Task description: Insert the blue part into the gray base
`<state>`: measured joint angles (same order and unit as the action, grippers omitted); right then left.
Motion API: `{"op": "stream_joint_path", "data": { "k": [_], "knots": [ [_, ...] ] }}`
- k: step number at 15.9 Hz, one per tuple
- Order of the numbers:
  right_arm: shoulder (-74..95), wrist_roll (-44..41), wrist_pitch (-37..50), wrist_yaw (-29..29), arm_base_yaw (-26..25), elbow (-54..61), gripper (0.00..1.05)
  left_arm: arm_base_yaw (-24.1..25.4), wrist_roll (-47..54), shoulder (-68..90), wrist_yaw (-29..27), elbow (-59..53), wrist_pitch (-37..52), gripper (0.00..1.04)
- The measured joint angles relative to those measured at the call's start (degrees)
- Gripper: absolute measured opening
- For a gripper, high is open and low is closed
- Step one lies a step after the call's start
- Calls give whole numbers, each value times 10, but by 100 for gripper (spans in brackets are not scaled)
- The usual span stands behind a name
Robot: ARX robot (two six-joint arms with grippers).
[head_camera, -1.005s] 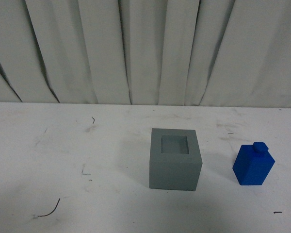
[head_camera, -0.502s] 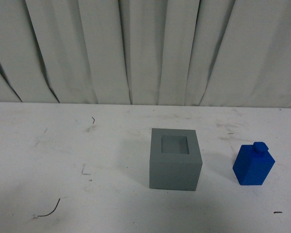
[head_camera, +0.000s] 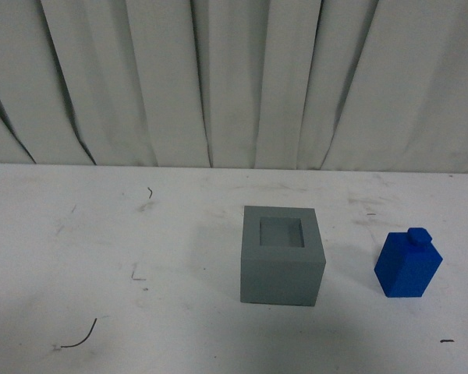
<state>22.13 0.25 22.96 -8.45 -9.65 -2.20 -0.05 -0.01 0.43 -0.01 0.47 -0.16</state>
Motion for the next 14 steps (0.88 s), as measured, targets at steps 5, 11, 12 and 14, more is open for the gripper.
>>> {"op": "stream_joint_path", "data": {
  "k": [5, 11, 12, 14],
  "knots": [
    [565, -43, 336, 8, -10, -265, 98, 0, 0, 0, 0, 0, 0, 98],
    [799, -189, 147, -136, 35, -527, 98, 0, 0, 0, 0, 0, 0, 98],
    [799, -231, 94, -171, 45, -549, 98, 0, 0, 0, 0, 0, 0, 98],
    [799, -311, -9, -223, 64, -582, 98, 0, 0, 0, 0, 0, 0, 98]
  ]
}}
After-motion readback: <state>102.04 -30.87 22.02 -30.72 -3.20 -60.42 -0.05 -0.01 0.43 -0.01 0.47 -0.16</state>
